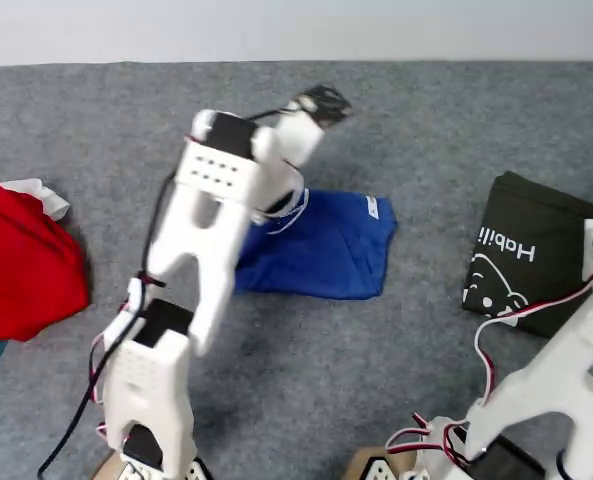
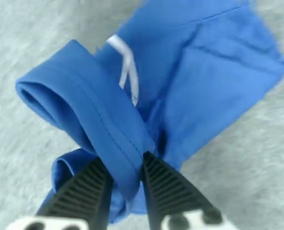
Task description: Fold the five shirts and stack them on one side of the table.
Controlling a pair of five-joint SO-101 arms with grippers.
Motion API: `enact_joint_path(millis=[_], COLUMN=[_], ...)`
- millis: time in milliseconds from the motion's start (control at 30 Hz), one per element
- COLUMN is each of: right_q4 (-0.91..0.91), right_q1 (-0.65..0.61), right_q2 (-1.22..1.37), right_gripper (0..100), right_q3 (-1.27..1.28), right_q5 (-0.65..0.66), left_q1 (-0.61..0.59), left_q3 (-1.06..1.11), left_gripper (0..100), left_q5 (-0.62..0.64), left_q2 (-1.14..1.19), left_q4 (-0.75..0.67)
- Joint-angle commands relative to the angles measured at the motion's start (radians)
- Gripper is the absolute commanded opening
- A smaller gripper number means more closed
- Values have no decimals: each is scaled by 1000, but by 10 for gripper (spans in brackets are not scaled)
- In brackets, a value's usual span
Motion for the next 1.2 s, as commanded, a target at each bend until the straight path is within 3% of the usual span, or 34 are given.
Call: enact_joint_path(millis=[0, 233, 733, 867, 1000, 1167], right_q4=[38, 38, 38, 38, 39, 39], right_q1=[-7, -7, -10, -12, -7, -7], right_q2=[-19, -30, -58, -58, -58, -58], right_gripper=[10, 10, 10, 10, 10, 10], right_q3=[-3, 78, 81, 81, 81, 81], right_q5=[-3, -6, -3, -6, -5, -3], left_q1=[74, 158, 229, 236, 213, 178], left_q3=[7, -61, -545, -596, -616, -610], left_gripper=[5, 5, 7, 85, 222, 246], left_q5=[71, 161, 226, 232, 339, 350], left_q2=[-69, 44, 390, 440, 442, 381], left_q4=[-37, -86, 6, 8, 9, 14])
